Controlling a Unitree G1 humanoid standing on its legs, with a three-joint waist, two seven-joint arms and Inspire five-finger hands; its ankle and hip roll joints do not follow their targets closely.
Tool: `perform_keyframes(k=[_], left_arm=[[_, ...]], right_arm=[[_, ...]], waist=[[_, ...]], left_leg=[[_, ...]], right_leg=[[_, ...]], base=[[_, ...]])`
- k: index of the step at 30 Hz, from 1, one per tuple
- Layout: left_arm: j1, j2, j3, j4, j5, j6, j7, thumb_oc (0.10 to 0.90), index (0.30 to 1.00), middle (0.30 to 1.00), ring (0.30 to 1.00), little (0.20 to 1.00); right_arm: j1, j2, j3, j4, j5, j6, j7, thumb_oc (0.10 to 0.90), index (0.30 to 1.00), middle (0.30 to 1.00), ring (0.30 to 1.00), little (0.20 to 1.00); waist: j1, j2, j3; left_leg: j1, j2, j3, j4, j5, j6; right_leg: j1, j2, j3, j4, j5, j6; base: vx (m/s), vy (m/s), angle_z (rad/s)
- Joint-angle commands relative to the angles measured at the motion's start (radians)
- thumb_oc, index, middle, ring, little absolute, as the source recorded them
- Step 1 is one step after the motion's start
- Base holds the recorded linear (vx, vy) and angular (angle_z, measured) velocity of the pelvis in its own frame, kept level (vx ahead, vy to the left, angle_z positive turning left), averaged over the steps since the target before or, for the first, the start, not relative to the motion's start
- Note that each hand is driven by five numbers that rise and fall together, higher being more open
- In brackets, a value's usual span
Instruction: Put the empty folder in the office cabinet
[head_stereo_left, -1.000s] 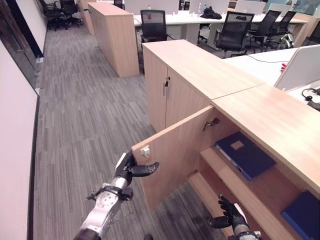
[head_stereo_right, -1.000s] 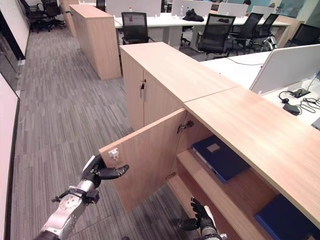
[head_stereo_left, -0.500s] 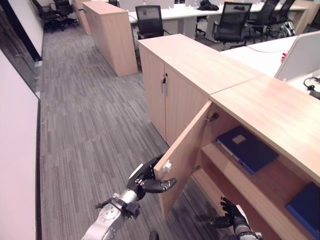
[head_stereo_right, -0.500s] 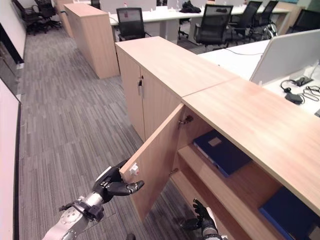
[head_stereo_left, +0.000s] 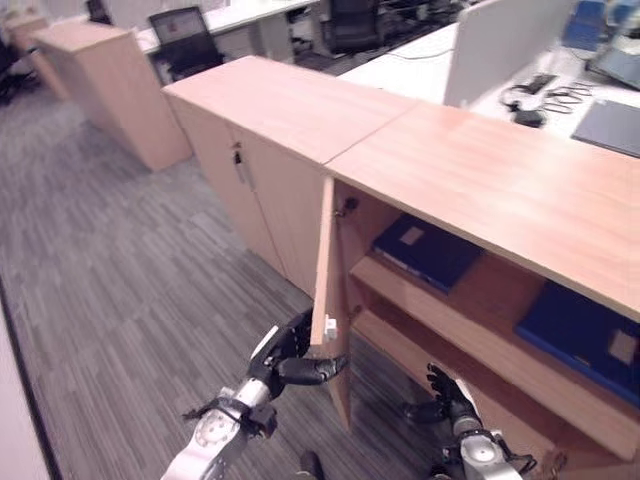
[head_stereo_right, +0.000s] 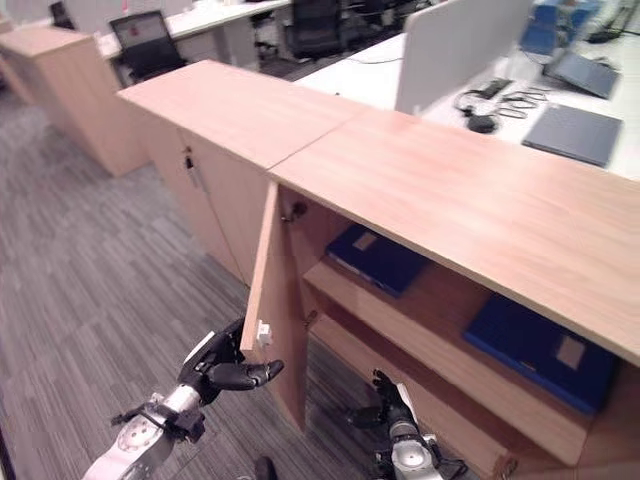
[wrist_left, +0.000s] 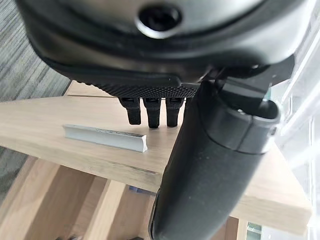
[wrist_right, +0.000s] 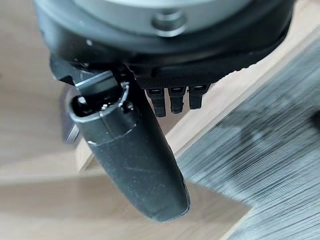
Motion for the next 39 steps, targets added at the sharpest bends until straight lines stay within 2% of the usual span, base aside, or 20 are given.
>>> perform_keyframes(k=[1,3,4,5,6,9,12,14,15,16,18,20,23,29,39], left_arm=[[-0.232,-0.085,-0.038,-0.04,-0.026,-0.071,-0.06,0.8,0.9,0.9,0.9,0.9],[-0.244,-0.084,-0.008,-0.014,-0.005,-0.08,-0.038,0.8,0.9,0.9,0.9,0.9],[-0.254,-0.08,0.015,0.005,0.008,-0.092,-0.019,0.8,0.9,0.9,0.9,0.9],[-0.266,-0.082,0.033,0.029,0.012,-0.106,0.006,0.8,0.9,0.9,0.9,0.9],[-0.283,-0.083,0.053,0.057,0.014,-0.119,0.035,0.8,0.9,0.9,0.9,0.9],[-0.341,-0.08,0.136,0.18,0.037,-0.161,0.132,0.8,0.9,0.9,0.9,0.9],[-0.445,-0.057,0.2,0.353,0.015,-0.181,0.202,0.8,0.9,0.9,0.9,0.9],[-0.519,-0.021,0.231,0.458,0.016,-0.189,0.243,0.8,0.9,0.9,0.9,0.9],[-0.524,-0.02,0.231,0.463,0.015,-0.191,0.242,0.8,0.9,0.9,0.9,0.9],[-0.593,0.007,0.253,0.574,0.024,-0.185,0.264,0.8,0.9,0.9,0.9,0.9],[-0.633,0.032,0.274,0.66,0.012,-0.185,0.279,0.8,0.9,0.9,0.9,0.9],[-0.653,0.043,0.279,0.692,-0.007,-0.188,0.276,0.8,0.9,0.9,0.9,0.9],[-0.757,0.124,0.322,0.85,-0.067,-0.174,0.275,0.8,0.9,0.9,0.9,0.9],[-0.835,0.173,0.327,0.931,-0.062,-0.164,0.275,0.8,0.9,0.9,0.9,0.9],[-0.907,0.202,0.268,0.951,0.014,-0.151,0.276,0.8,0.9,0.9,0.9,0.9]], right_arm=[[-0.097,-0.042,0.075,-0.111,-0.056,-0.051,0.017,0.8,0.9,0.9,0.9,0.9],[-0.117,-0.063,0.099,-0.143,-0.077,-0.052,0.03,0.8,0.9,0.9,0.9,0.9],[-0.127,-0.076,0.117,-0.156,-0.083,-0.055,0.035,0.8,0.9,0.9,0.9,0.9],[-0.136,-0.085,0.128,-0.153,-0.085,-0.055,0.037,0.8,0.9,0.9,0.9,0.9],[-0.141,-0.096,0.134,-0.153,-0.087,-0.054,0.037,0.8,0.9,0.9,0.9,0.9],[-0.12,-0.113,0.136,-0.167,-0.081,-0.051,0.053,0.8,0.9,0.9,0.9,0.9],[-0.098,-0.118,0.131,-0.152,-0.06,-0.057,0.064,0.8,0.9,0.9,0.9,0.9],[-0.097,-0.127,0.131,-0.143,-0.055,-0.061,0.065,0.8,0.9,0.9,0.9,0.9],[-0.098,-0.127,0.13,-0.143,-0.055,-0.061,0.065,0.8,0.9,0.9,0.9,0.9],[-0.069,-0.129,0.121,-0.14,-0.06,-0.062,0.076,0.8,0.9,0.9,0.9,0.9],[-0.05,-0.132,0.111,-0.146,-0.06,-0.066,0.077,0.8,0.9,0.9,0.9,0.9],[-0.044,-0.13,0.109,-0.146,-0.057,-0.066,0.076,0.8,0.9,0.9,0.9,0.9],[-0.021,-0.107,0.102,-0.155,-0.034,-0.062,0.086,0.8,0.9,0.9,0.9,0.9],[-0.015,-0.093,0.108,-0.148,-0.026,-0.061,0.096,0.8,0.9,0.9,0.9,0.9],[-0.011,-0.077,0.105,-0.136,-0.025,-0.062,0.102,0.8,0.9,0.9,0.9,0.9]], waist=[[-0.122,-0.014,-0.025],[-0.14,-0.025,-0.022],[-0.141,-0.028,-0.02],[-0.131,-0.027,-0.014],[-0.121,-0.026,-0.013],[-0.097,-0.043,-0.025],[-0.087,-0.042,-0.022],[-0.086,-0.04,-0.015],[-0.085,-0.041,-0.012],[-0.108,-0.025,-0.022],[-0.129,-0.011,-0.045],[-0.136,-0.011,-0.049],[-0.169,-0.018,-0.069],[-0.181,-0.029,-0.081],[-0.185,-0.039,-0.091]], left_leg=[[0.073,0.005,0.071,0.096,-0.108,0.034],[0.058,0.069,0.126,0.19,-0.106,0.012],[0.05,0.097,0.121,0.253,-0.092,-0.001],[0.035,0.112,0.083,0.31,-0.065,-0.014],[0.02,0.102,0.011,0.32,-0.049,-0.02],[-0.021,0.024,-0.215,0.227,-0.09,-0.009],[-0.062,-0.006,-0.351,0.135,-0.05,-0.022],[-0.088,-0.023,-0.401,0.107,-0.035,-0.031],[-0.084,-0.024,-0.399,0.105,-0.035,-0.03],[-0.046,-0.021,-0.378,0.063,-0.041,-0.028],[0.008,-0.026,-0.365,0.023,-0.048,-0.023],[0.025,-0.028,-0.355,0.017,-0.05,-0.022],[0.077,-0.044,-0.3,0.0,-0.076,-0.006],[0.101,-0.065,-0.264,-0.005,-0.107,0.014],[0.11,-0.094,-0.256,-0.005,-0.142,0.038]], right_leg=[[0.103,0.037,0.046,-0.071,-0.01,0.026],[0.113,0.067,0.091,-0.103,-0.019,0.01],[0.118,0.092,0.132,-0.116,-0.027,-0.004],[0.126,0.111,0.167,-0.13,-0.03,-0.014],[0.132,0.123,0.201,-0.147,-0.028,-0.018],[0.136,0.121,0.307,-0.167,-0.025,-0.005],[0.155,0.132,0.373,-0.174,-0.032,0.001],[0.164,0.141,0.41,-0.175,-0.04,0.003],[0.166,0.14,0.411,-0.175,-0.041,0.003],[0.174,0.145,0.425,-0.179,-0.046,0.01],[0.179,0.139,0.444,-0.178,-0.047,0.018],[0.181,0.135,0.451,-0.175,-0.046,0.019],[0.173,0.12,0.488,-0.144,-0.044,0.036],[0.15,0.102,0.505,-0.114,-0.041,0.059],[0.133,0.069,0.485,-0.099,-0.028,0.088]], base=[[0.0,-0.177,-1.05],[0.04,-0.225,-0.84],[0.1,-0.163,-0.57],[0.11,-0.095,-0.71],[0.11,-0.041,-1.3],[0.19,0.022,-1.7],[0.23,0.052,-0.54],[0.13,0.012,-0.84],[0.11,0.066,-1.23],[0.15,0.125,-0.94],[0.17,0.156,-0.18],[0.12,0.117,-0.24],[0.16,0.175,-0.94],[0.04,0.102,-0.39],[0.02,0.066,-0.25]])
